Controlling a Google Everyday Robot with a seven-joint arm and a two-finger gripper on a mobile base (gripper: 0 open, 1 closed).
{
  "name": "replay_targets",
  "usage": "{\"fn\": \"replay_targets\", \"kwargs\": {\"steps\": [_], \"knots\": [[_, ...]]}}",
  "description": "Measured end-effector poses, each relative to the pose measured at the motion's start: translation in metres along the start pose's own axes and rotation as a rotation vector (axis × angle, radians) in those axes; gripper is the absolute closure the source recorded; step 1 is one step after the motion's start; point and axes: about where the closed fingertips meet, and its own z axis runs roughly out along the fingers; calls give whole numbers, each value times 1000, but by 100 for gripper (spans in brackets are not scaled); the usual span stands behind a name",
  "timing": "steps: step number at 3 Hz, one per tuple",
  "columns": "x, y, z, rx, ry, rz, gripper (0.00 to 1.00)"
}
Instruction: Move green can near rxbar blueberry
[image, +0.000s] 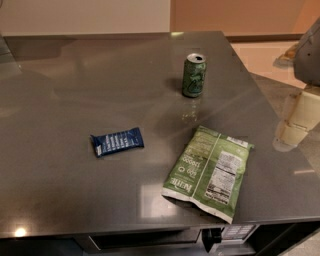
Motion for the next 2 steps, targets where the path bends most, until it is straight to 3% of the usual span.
{"fn": "replay_targets", "kwargs": {"steps": [1,2], "knots": [[-1,-4,-2,0,-13,5,0],[-4,-32,7,10,-47,68,0]]}}
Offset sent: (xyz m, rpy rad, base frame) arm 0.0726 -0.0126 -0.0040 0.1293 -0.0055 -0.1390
